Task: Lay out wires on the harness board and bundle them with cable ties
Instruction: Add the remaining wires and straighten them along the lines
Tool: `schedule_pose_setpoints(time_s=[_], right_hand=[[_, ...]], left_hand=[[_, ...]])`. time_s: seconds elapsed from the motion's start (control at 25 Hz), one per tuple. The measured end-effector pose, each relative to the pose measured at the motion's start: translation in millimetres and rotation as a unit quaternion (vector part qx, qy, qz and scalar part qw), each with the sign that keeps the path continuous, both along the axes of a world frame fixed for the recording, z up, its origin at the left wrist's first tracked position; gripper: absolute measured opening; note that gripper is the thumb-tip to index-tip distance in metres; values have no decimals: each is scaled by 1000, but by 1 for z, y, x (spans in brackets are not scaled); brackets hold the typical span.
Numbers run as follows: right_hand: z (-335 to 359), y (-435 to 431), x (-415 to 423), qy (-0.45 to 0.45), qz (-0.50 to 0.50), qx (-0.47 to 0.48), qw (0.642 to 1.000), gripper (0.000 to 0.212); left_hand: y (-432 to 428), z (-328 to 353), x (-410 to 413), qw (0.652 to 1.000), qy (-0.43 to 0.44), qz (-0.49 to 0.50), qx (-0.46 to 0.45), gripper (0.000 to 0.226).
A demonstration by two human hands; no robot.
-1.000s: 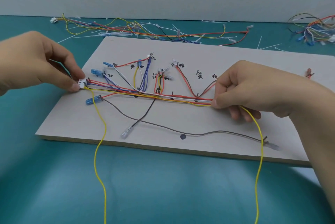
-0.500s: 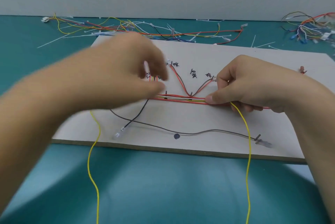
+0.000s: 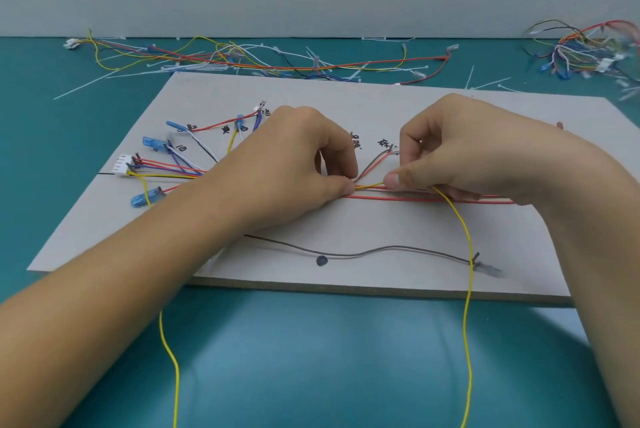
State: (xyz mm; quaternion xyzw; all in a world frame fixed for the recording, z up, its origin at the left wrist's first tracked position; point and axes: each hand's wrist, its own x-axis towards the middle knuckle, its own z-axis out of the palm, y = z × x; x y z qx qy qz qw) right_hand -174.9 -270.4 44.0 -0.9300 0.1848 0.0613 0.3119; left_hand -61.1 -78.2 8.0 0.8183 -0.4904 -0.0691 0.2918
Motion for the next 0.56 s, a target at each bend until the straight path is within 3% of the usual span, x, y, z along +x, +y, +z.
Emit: schedule_pose_setpoints(time_s=[0.2, 0.32, 0.44, 0.56], right_hand=[[8, -12, -3, -46, 17, 214, 976, 3], [12, -18, -5, -64, 8, 319, 945, 16], [4, -13, 2, -113, -33, 273, 955, 11], [-4, -3, 22, -129, -63, 125, 982, 6]], left_hand=[[0, -4, 1, 999, 32, 29, -2, 8], [-2, -4, 1, 997, 56, 47, -4, 8], [-3, -3, 2, 996, 66, 64, 10, 8], [-3, 0, 0, 994, 67, 84, 20, 10]])
